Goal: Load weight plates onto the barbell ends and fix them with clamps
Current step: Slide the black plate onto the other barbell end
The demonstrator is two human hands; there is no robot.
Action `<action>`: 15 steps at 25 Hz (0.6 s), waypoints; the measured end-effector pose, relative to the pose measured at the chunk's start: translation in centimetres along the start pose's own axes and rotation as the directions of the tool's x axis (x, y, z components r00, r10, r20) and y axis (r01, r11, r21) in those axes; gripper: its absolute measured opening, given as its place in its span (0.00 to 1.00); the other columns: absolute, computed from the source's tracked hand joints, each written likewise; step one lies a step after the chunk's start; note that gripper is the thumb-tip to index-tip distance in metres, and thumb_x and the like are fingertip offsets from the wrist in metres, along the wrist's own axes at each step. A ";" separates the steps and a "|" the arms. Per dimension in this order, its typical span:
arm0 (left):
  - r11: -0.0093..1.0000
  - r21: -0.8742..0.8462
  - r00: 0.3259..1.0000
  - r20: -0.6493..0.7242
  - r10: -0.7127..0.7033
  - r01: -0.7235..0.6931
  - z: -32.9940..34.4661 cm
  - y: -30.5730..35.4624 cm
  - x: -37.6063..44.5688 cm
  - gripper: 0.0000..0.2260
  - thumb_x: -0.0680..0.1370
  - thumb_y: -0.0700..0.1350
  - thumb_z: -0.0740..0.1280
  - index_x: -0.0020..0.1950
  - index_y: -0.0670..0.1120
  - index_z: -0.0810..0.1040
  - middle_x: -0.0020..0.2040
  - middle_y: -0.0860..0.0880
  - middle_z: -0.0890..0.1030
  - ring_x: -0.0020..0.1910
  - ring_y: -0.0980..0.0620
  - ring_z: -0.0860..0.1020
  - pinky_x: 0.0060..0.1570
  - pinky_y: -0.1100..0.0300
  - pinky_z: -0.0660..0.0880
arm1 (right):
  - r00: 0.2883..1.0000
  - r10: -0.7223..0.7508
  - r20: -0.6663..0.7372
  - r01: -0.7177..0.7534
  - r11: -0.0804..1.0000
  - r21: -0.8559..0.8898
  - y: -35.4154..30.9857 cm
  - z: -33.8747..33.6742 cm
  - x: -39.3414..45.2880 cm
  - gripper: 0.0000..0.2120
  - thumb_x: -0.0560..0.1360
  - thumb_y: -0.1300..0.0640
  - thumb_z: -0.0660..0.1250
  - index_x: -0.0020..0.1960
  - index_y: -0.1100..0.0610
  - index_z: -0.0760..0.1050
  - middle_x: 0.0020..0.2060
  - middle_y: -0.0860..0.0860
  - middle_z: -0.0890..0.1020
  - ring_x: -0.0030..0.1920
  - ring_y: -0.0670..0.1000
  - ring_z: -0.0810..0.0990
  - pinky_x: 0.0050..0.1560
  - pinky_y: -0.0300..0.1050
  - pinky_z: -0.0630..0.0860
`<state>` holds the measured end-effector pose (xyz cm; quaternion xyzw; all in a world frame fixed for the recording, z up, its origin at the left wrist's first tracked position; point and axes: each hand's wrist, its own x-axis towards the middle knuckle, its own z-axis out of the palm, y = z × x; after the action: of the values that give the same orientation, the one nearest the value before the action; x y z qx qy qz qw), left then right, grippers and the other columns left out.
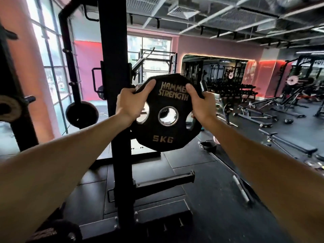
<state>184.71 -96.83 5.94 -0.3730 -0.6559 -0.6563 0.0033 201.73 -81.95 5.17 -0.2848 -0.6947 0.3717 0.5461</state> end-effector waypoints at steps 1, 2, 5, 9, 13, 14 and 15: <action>1.000 0.011 1.000 -0.011 -0.014 0.014 0.0 0.1 -0.1 0.37 0.57 0.82 0.67 0.20 0.47 0.68 0.19 0.51 0.71 0.18 0.50 0.71 0.23 0.60 0.69 | 1.000 0.007 0.018 -0.007 1.000 -0.009 0.0 0.0 0.1 0.32 0.63 0.24 0.67 0.29 0.54 0.79 0.25 0.51 0.81 0.24 0.50 0.81 0.28 0.49 0.79; 1.000 0.019 0.999 -0.022 -0.023 0.024 0.0 0.2 -0.2 0.37 0.57 0.82 0.67 0.21 0.47 0.67 0.20 0.50 0.71 0.19 0.49 0.71 0.25 0.58 0.70 | 0.999 0.008 0.038 -0.007 1.000 -0.015 0.1 0.0 0.2 0.33 0.63 0.24 0.66 0.31 0.56 0.80 0.26 0.52 0.83 0.26 0.52 0.82 0.29 0.52 0.82; 0.999 0.026 0.999 -0.041 -0.027 0.028 0.2 0.4 -0.5 0.35 0.58 0.81 0.68 0.22 0.48 0.67 0.22 0.49 0.70 0.21 0.48 0.70 0.28 0.53 0.70 | 0.997 -0.014 0.080 0.015 1.000 -0.015 0.5 0.0 0.9 0.37 0.65 0.24 0.65 0.36 0.61 0.81 0.30 0.56 0.84 0.32 0.57 0.84 0.35 0.59 0.83; 1.000 0.026 0.998 -0.068 -0.008 0.010 0.1 0.4 -0.9 0.34 0.58 0.81 0.68 0.20 0.49 0.70 0.20 0.51 0.72 0.19 0.51 0.70 0.25 0.56 0.69 | 0.997 -0.043 0.067 0.045 0.999 -0.025 1.0 0.3 1.1 0.40 0.63 0.22 0.63 0.35 0.63 0.80 0.29 0.56 0.83 0.30 0.53 0.83 0.36 0.53 0.82; 0.998 0.062 0.993 -0.119 0.026 -0.019 -0.2 0.5 -0.5 0.34 0.60 0.80 0.68 0.21 0.48 0.73 0.20 0.50 0.74 0.18 0.49 0.72 0.23 0.58 0.70 | 0.990 -0.097 0.103 0.092 0.995 0.046 1.3 1.0 1.5 0.42 0.66 0.24 0.64 0.37 0.67 0.78 0.31 0.63 0.81 0.33 0.62 0.82 0.33 0.62 0.80; 0.997 0.071 0.991 -0.130 0.036 -0.027 -0.4 0.4 -0.2 0.35 0.60 0.80 0.67 0.23 0.46 0.74 0.20 0.49 0.74 0.18 0.48 0.73 0.21 0.58 0.70 | 0.988 -0.109 0.110 0.104 0.993 0.053 1.3 1.3 1.6 0.41 0.66 0.25 0.65 0.35 0.67 0.77 0.30 0.62 0.81 0.32 0.62 0.82 0.31 0.62 0.79; 0.997 0.074 0.990 -0.136 0.039 -0.029 -0.5 0.4 0.3 0.37 0.60 0.80 0.67 0.24 0.44 0.76 0.20 0.47 0.75 0.18 0.47 0.74 0.20 0.59 0.70 | 0.988 -0.108 0.114 0.103 0.993 0.056 1.1 1.5 1.9 0.40 0.66 0.24 0.65 0.34 0.66 0.77 0.29 0.61 0.80 0.31 0.60 0.82 0.29 0.62 0.79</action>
<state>184.51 -97.16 6.47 -0.3376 -0.6706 -0.6564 0.0732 199.79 -80.09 5.11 -0.2117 -0.7299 0.3755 0.5305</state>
